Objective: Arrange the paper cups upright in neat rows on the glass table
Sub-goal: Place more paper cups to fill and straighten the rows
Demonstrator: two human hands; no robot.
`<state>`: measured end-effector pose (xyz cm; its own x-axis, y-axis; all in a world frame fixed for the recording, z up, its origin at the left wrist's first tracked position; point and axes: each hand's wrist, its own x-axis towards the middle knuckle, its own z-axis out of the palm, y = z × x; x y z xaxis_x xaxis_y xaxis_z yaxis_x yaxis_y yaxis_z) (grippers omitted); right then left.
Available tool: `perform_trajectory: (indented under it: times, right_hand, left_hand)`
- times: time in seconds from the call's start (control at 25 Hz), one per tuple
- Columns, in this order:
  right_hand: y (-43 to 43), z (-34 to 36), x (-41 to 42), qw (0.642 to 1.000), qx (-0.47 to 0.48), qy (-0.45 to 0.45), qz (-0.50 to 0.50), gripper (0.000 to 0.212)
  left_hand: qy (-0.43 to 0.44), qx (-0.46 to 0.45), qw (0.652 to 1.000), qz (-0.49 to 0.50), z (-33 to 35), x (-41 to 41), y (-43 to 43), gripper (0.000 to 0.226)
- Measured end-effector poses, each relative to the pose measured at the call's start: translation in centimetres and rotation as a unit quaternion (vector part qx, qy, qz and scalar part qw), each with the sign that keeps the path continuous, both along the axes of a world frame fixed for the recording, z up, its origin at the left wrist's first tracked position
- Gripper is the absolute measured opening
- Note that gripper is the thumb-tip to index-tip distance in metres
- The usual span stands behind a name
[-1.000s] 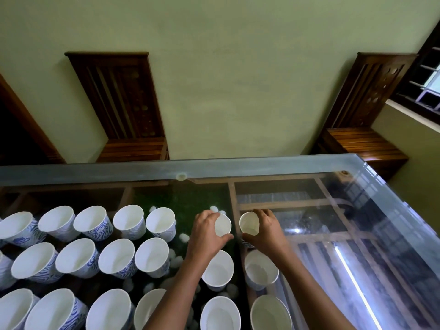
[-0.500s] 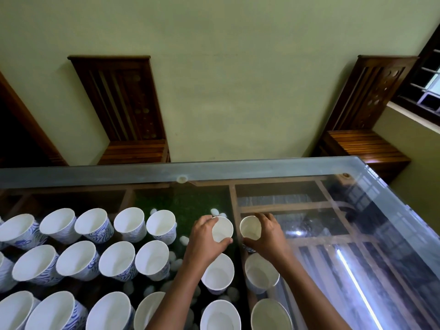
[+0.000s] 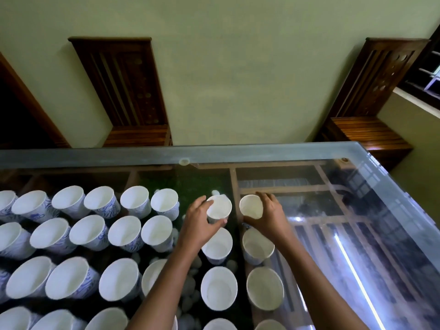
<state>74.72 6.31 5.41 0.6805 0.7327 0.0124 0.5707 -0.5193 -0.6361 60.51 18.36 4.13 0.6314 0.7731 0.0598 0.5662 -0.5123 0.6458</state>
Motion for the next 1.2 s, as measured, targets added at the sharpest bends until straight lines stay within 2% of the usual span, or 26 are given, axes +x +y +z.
perform_trajectory:
  times: [0.2, 0.28, 0.52, 0.76, 0.92, 1.08, 1.2]
  right_hand:
    - [-4.7, 2.7, -5.0, 0.999, 0.01, -0.02, 0.047, 0.07]
    - [-7.4, 3.4, -8.7, 0.997, 0.019, 0.003, 0.073, 0.067]
    - [-13.7, 4.0, -20.2, 0.982, 0.017, 0.053, 0.178, 0.058]
    - [-16.8, 2.9, -30.6, 0.974, -0.019, 0.059, 0.216, 0.058]
    - [-17.8, 1.7, -35.6, 0.987, -0.065, 0.058, 0.138, 0.067]
    - [-18.0, 1.2, -38.5, 0.995, -0.075, 0.046, 0.037, 0.079]
    - [-17.6, 1.0, -39.6, 0.995, -0.092, 0.032, -0.01, 0.081]
  left_hand:
    - [-0.031, -0.024, 0.999, 0.008, 2.8, -8.0, -4.8, 0.049]
    - [-0.034, -0.025, 0.999, 0.012, 3.7, -12.3, -7.9, 0.046]
    - [0.009, -0.012, 0.999, 0.04, 3.9, -24.7, -15.5, 0.046]
    - [0.025, -0.01, 0.999, 0.028, 3.4, -33.2, -16.7, 0.046]
    - [0.048, -0.005, 0.999, -0.023, 2.5, -37.7, -15.6, 0.052]
    - [0.059, 0.009, 0.991, -0.116, 1.9, -39.7, -15.2, 0.067]
    - [0.063, -0.019, 0.984, -0.164, 1.2, -40.0, -15.6, 0.077]
